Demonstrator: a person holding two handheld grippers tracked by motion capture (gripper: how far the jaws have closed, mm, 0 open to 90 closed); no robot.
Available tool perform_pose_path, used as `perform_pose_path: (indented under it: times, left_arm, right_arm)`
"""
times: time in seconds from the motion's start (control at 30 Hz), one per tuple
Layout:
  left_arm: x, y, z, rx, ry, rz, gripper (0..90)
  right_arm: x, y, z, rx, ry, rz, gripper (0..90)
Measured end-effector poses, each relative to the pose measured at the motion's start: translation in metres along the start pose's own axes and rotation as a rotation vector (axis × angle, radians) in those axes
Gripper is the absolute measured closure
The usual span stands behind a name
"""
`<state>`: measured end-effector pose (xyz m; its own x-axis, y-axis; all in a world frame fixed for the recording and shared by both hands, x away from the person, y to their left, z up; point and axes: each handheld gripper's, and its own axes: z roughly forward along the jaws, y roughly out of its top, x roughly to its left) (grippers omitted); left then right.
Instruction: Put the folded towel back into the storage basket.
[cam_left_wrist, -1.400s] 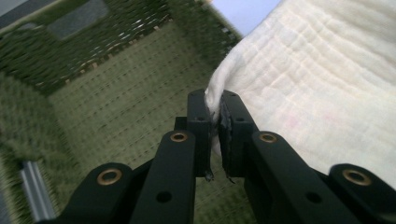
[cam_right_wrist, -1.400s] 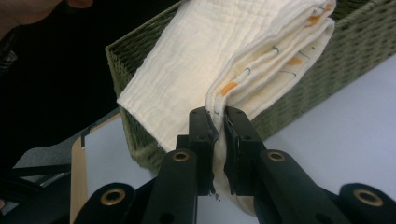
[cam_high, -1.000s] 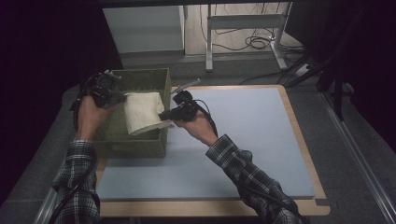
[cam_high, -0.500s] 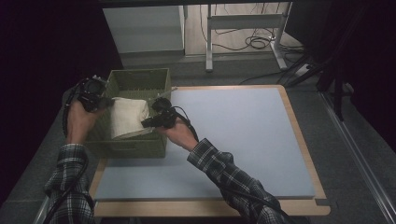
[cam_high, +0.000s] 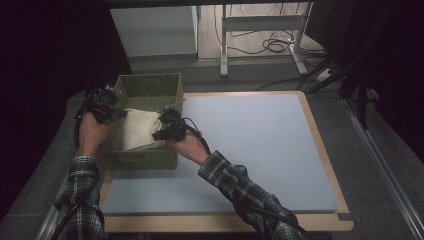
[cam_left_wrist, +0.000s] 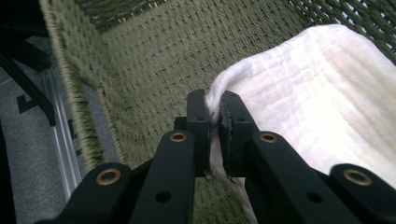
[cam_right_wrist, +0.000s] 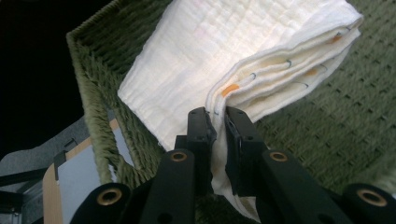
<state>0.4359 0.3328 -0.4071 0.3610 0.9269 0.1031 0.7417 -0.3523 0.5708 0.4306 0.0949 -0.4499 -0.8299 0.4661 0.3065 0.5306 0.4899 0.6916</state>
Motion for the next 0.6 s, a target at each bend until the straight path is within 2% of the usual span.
perform_pose_path:
  times: [0.13, 0.33, 0.4, 0.5, 0.6]
  left_arm:
    - [-0.002, 0.001, 0.009, 0.017, -0.002, 0.003, 83.5]
    - [-0.004, -0.002, 0.024, 0.041, -0.010, 0.001, 83.5]
    - [-0.006, -0.003, 0.031, 0.052, -0.011, 0.005, 83.2]
    - [-0.009, -0.004, 0.037, 0.050, -0.011, 0.004, 75.0]
    - [-0.010, -0.004, 0.035, 0.025, -0.007, -0.008, 67.1]
  right_arm:
    - [0.000, -0.003, 0.002, 0.005, 0.002, 0.018, 80.1]
    - [0.005, -0.005, 0.005, 0.011, -0.033, 0.003, 79.0]
    - [0.006, -0.005, 0.005, 0.010, -0.040, -0.003, 76.0]
    - [0.005, -0.005, 0.004, 0.012, -0.013, 0.002, 64.2]
    - [0.003, -0.002, -0.003, -0.012, -0.016, 0.000, 60.7]
